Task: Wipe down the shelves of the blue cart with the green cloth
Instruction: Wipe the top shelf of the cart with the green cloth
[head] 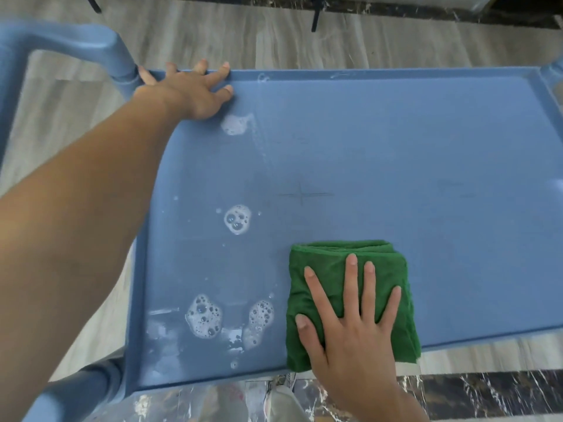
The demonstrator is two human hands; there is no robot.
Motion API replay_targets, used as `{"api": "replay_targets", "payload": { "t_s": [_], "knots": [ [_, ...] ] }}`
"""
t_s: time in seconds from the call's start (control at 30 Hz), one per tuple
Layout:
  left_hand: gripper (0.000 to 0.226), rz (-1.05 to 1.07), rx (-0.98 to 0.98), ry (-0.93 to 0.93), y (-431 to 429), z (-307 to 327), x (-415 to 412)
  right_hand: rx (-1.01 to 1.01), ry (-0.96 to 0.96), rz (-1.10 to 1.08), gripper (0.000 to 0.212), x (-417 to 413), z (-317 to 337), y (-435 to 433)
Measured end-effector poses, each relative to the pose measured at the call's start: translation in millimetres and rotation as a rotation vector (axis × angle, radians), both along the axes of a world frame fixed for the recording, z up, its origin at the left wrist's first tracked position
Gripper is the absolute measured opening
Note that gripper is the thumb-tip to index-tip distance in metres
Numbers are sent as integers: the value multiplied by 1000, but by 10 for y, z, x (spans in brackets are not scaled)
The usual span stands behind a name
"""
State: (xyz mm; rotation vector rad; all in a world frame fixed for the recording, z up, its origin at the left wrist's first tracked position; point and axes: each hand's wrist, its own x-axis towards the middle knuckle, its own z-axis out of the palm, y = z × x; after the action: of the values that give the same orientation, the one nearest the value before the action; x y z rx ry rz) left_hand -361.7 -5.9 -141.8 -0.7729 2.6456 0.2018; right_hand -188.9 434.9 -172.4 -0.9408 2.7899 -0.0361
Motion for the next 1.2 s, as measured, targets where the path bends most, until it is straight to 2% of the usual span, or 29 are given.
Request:
{"api": "replay_targets", "payload": {
  "t_s": [0.2, 0.37, 0.5, 0.67, 0.83, 1.07, 1.2],
  "knots": [
    [65, -50, 73, 90, -15, -13, 28, -22, 21, -40, 63, -293, -63, -638],
    [67, -77, 87, 139, -57, -1, 55, -47, 63, -69, 61, -942, -124, -1478],
    [59, -88, 104, 194, -68, 1, 76, -59, 58, -75, 62, -1461, -168, -2040],
    [55, -49, 133, 160, -129, 137, -6, -88, 17, -61, 60, -2017, -171, -2563],
    [73, -101, 138, 133, -106, 156, 9, -100, 15, -47, 60, -2268, -164, -2825],
    [77, -87, 166, 74, -150, 141, -70, -66, 54, 30, 61, -2282, -172, -2834],
    [74, -49, 218, 82, -172, 145, -90, -70, 57, 157, 60, -2271, -127, -2817]
  ]
}}
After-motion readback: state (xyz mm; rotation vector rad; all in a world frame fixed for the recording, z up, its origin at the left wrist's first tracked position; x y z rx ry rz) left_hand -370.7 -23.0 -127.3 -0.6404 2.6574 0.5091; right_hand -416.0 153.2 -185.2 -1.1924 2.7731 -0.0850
